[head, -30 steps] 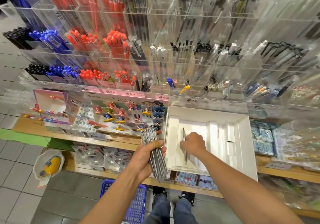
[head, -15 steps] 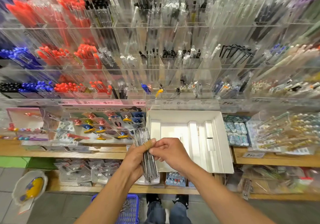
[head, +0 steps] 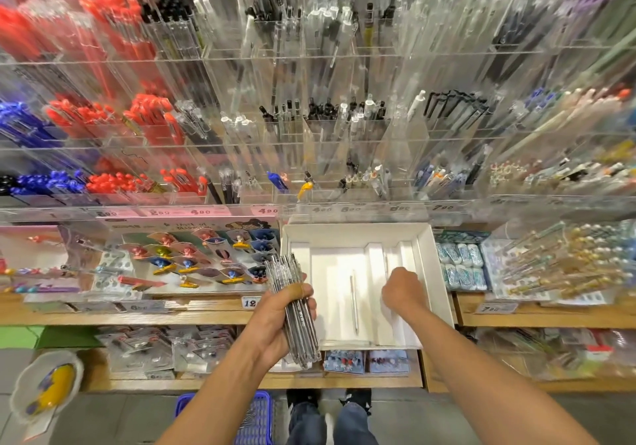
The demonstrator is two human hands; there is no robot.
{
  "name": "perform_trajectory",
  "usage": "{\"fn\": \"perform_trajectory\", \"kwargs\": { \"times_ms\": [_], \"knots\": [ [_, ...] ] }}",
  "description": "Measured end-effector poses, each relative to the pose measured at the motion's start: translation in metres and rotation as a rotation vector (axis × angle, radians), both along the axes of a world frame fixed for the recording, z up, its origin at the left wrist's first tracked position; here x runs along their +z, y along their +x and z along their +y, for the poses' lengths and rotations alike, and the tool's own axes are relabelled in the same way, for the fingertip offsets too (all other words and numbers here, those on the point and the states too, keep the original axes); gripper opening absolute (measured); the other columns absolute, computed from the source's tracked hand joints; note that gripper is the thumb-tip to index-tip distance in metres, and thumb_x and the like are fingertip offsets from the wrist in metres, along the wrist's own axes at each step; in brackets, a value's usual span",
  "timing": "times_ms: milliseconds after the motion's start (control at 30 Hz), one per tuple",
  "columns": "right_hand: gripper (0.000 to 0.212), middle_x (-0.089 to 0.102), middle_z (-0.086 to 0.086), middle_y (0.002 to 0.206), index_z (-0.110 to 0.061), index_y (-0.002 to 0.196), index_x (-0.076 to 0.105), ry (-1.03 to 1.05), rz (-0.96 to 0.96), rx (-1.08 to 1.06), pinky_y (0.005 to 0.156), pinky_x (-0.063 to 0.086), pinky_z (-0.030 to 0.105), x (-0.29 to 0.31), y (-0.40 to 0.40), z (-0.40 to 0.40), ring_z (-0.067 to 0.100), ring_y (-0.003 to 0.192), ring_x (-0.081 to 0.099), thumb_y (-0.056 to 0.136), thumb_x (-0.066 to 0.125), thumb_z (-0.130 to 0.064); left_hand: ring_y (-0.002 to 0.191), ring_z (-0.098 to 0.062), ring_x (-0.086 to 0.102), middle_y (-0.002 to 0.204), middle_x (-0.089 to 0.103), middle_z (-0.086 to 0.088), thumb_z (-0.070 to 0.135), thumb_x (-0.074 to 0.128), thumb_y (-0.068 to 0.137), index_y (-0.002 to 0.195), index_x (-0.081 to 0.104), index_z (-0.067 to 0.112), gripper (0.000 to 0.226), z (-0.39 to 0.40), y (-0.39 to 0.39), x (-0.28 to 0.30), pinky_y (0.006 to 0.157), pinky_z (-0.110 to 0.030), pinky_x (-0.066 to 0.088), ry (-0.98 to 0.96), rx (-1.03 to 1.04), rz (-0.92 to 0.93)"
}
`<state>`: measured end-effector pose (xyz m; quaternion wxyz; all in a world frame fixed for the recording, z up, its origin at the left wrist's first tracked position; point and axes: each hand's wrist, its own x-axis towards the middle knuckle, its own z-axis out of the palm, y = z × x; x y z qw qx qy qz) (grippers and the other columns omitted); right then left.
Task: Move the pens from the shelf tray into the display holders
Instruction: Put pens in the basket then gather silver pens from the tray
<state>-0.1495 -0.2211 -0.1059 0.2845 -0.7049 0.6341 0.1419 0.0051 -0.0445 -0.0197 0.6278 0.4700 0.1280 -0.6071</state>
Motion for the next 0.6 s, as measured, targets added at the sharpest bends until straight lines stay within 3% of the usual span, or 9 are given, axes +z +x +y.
{"fn": "perform_trajectory", "kwargs": {
  "times_ms": [233, 333, 500, 600],
  "knots": [
    [0.023, 0.069, 0.013, 0.11, -0.003, 0.11, 0.066, 0.053, -0.006, -0.144, 0.069, 0.05, 0.031, -0.026, 0.022, -0.011, 0.03, 0.1, 0.067, 0.095, 0.049, -0.007, 0.058, -0.021, 0.063, 0.075, 0.062, -0.011, -0.001, 0.071, 0.069, 0.101, 0.06, 0.004, 0.035, 0.002, 0.004, -0.003, 0.054, -0.03, 0.058, 0.015, -0.014, 0.027],
    [0.024, 0.067, 0.015, 0.115, -0.002, 0.112, 0.063, 0.097, -0.052, -0.235, 0.073, 0.05, 0.033, -0.027, 0.028, -0.006, 0.032, 0.102, 0.065, 0.097, 0.048, -0.011, 0.059, -0.021, 0.063, 0.077, 0.063, -0.012, 0.0, 0.072, 0.068, 0.104, 0.059, 0.003, 0.039, 0.002, 0.004, -0.003, 0.055, -0.029, 0.058, 0.027, -0.02, 0.03],
    [0.036, 0.057, 0.018, 0.126, 0.001, 0.126, 0.052, 0.133, -0.102, -0.407, 0.074, 0.05, 0.034, -0.024, 0.036, -0.003, 0.032, 0.105, 0.062, 0.095, 0.052, -0.016, 0.058, -0.019, 0.063, 0.075, 0.062, -0.011, 0.004, 0.075, 0.063, 0.104, 0.061, 0.002, 0.043, -0.002, 0.003, -0.002, 0.054, -0.029, 0.057, 0.087, -0.056, -0.021],
    [0.049, 0.057, 0.019, 0.128, -0.001, 0.138, 0.038, 0.105, -0.161, -0.483, 0.088, 0.054, 0.044, -0.023, 0.038, -0.004, 0.036, 0.109, 0.06, 0.092, 0.052, -0.009, 0.058, -0.019, 0.062, 0.075, 0.062, -0.01, 0.005, 0.075, 0.062, 0.101, 0.061, 0.002, 0.042, -0.002, 0.003, -0.002, 0.054, -0.028, 0.056, 0.096, -0.061, -0.032]
  ]
}}
